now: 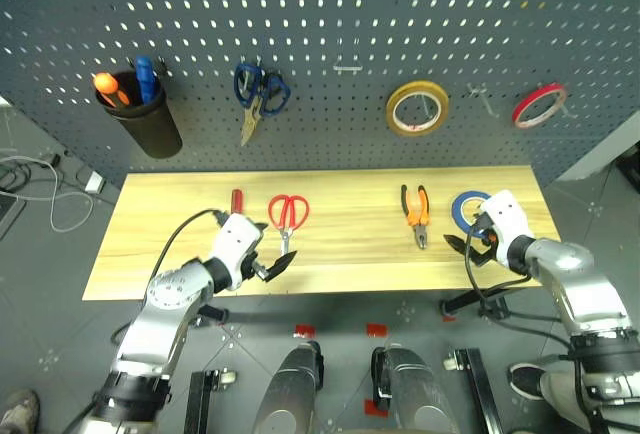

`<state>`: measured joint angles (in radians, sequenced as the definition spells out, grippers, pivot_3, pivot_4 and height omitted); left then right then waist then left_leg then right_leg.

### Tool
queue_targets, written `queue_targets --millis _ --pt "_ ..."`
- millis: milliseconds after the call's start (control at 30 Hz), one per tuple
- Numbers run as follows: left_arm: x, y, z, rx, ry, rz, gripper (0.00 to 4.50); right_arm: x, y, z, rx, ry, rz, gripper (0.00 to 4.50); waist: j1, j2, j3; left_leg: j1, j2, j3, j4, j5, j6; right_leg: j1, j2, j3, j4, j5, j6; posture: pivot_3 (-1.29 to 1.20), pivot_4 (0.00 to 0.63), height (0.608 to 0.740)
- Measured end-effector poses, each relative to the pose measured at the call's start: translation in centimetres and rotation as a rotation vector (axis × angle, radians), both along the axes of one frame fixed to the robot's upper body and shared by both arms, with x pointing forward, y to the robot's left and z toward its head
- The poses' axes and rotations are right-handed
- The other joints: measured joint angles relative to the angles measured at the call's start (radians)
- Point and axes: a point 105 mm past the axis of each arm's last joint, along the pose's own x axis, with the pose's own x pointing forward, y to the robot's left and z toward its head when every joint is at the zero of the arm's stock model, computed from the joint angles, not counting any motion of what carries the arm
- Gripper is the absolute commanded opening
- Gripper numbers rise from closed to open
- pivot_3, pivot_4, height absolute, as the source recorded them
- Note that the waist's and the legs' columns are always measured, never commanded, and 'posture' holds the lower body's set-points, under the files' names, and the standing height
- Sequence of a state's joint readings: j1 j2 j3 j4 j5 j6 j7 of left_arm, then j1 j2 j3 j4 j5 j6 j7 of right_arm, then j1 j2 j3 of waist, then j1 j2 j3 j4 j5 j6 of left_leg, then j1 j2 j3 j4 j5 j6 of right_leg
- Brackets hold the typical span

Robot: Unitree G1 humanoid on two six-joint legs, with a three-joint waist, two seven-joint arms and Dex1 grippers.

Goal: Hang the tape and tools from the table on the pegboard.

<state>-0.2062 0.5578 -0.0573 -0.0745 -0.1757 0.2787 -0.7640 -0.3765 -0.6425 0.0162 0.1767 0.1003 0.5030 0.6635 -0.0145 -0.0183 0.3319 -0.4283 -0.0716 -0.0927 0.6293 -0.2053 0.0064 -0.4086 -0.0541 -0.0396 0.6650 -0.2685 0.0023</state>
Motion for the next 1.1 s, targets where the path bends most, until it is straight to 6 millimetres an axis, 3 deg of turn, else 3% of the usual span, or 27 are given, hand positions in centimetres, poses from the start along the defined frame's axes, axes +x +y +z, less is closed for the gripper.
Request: queue_targets --millis 167,433,533,833,1000,1100 --pt "0.6 -3.9 3.3 0.036 -0.071 -0.246 4.46 3.2 -0.7 0.9 -0.021 0.048 -0.005 4.5 -0.018 -0.005 0.055 -0.004 -0.001 0.004 0.002 -0.001 0.002 -0.002 -0.001 0.001 -0.001 0.002 0.003 -0.03 0.492 0.74" --pt "0.1 -5.9 3.8 0.038 -0.079 -0.348 4.46 5.8 -3.1 1.0 -0.102 0.14 -0.061 4.5 -0.025 -0.016 0.101 -0.005 0.007 0.02 0.001 -0.001 0.001 -0.003 -0.001 0.001 -0.002 0.001 0.005 0.0 0.505 0.74" --pt "-0.4 -5.9 3.6 0.041 -0.073 -0.358 4.5 5.8 -3.1 1.1 -0.139 0.172 -0.031 3.88 -0.018 -0.018 0.104 -0.005 0.008 0.02 0.002 -0.001 0.001 -0.003 0.0 0.001 -0.002 0.001 0.005 0.0 0.501 0.74" --pt "-0.6 -6.3 3.9 0.008 -0.067 -0.37 4.5 5.0 -2.2 -0.2 -0.273 0.223 0.124 0.81 -0.014 -0.021 0.102 -0.004 0.008 0.019 0.008 -0.001 0.0 0.0 0.0 -0.001 -0.001 0.004 0.009 -0.02 0.444 0.74" --pt "-0.9 -7.1 4.6 -0.049 -0.088 -0.396 4.5 4.0 -2.6 -0.3 -0.358 0.11 0.153 0.66 -0.001 -0.022 0.1 -0.005 0.008 0.017 0.011 -0.001 -0.002 0.0 0.0 -0.002 -0.001 0.004 0.011 -0.02 0.421 0.74" --pt "-1.2 -7.5 5.5 -0.106 -0.116 -0.412 4.5 1.3 -3.4 -0.3 -0.401 0.029 0.143 0.66 0.017 -0.018 0.1 -0.008 0.008 0.017 0.011 -0.002 -0.003 -0.003 0.0 -0.002 -0.001 0.004 0.011 -0.06 0.411 0.74"
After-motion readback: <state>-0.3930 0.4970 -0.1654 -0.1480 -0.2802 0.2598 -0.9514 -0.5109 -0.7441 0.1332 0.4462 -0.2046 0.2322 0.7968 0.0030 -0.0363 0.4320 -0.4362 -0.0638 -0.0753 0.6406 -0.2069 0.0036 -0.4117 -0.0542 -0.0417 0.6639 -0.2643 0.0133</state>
